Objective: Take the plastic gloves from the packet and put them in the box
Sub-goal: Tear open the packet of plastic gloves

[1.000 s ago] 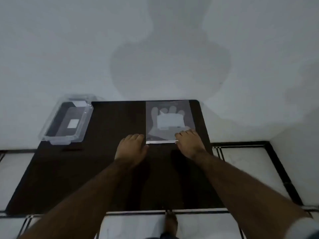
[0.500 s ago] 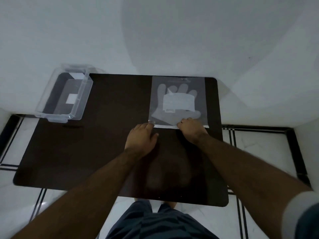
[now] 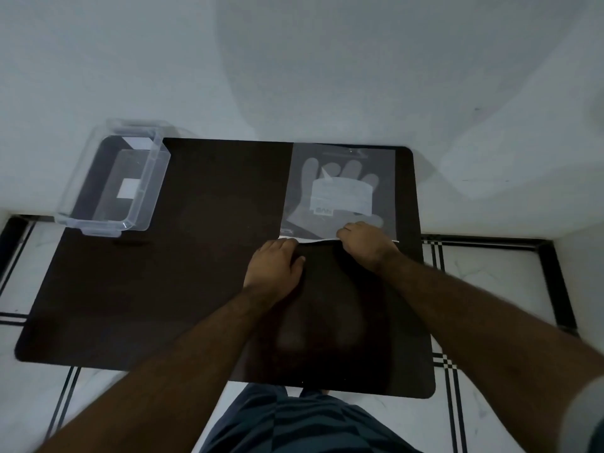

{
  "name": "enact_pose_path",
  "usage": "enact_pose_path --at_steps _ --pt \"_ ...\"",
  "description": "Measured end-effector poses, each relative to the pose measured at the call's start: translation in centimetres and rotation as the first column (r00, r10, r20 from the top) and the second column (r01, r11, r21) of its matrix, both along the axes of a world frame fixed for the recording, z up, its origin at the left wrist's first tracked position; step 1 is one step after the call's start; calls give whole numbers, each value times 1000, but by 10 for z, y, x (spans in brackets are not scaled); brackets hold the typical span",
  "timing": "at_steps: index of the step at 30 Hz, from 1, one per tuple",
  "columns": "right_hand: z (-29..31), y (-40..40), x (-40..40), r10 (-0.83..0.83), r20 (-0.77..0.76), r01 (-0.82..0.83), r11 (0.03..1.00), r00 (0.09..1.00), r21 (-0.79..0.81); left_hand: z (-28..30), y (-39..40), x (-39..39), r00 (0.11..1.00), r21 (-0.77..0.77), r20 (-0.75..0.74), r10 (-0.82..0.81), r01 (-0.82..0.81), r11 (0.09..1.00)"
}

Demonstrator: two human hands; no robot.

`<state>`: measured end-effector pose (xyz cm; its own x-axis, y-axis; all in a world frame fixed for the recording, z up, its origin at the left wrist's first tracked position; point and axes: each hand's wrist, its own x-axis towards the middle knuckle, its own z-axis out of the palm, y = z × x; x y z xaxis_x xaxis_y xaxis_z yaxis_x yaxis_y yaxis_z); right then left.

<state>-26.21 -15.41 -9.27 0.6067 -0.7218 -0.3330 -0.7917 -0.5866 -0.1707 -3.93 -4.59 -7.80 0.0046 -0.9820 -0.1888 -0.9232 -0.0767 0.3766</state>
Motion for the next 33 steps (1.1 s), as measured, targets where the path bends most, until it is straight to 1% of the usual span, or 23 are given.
enact_pose_path --at_steps 3,6,8,10,11,12,16,18,22,25,29,30,33 --pt "-1 -3 1 -104 83 97 992 991 82 -7 -4 -5 999 -21 -35 15 -16 1000" --pt "-3 -5 -1 -214 157 186 967 964 175 -14 -7 -10 994 -9 -89 57 -58 998" --pt "-4 -7 -3 -259 184 220 953 948 207 -16 -10 -14 970 9 -176 165 -166 986" --pt "-5 -8 -4 -283 204 237 945 937 226 -14 -13 -14 910 39 -261 322 -323 946" --pt "-5 -9 -4 -290 209 239 941 934 239 -15 -15 -12 894 34 -272 357 -362 931" --pt "-5 -10 -4 -296 209 240 937 932 255 -17 -16 -10 900 26 -258 352 -358 933" --pt "-2 -18 -3 -353 190 270 893 916 360 -25 -26 -3 983 2 -104 150 -150 989" --pt "0 -23 -2 -390 182 285 857 903 429 -26 -32 -3 996 -3 -43 83 -84 996" --pt "0 -36 -3 -412 147 286 808 899 515 -30 -43 -5 1000 -32 6 6 -6 999" --pt "-4 -42 -1 -388 114 282 813 914 509 -34 -47 -8 999 -85 3 -50 50 995" --pt "-10 -38 3 -330 106 260 873 938 412 -35 -42 -18 961 -152 21 -275 275 950" --pt "-11 -37 3 -328 111 264 884 938 385 -37 -39 -21 950 -165 33 -309 310 936" --pt "-12 -32 2 -355 148 294 899 923 325 -45 -36 -33 936 -204 49 -348 351 914"
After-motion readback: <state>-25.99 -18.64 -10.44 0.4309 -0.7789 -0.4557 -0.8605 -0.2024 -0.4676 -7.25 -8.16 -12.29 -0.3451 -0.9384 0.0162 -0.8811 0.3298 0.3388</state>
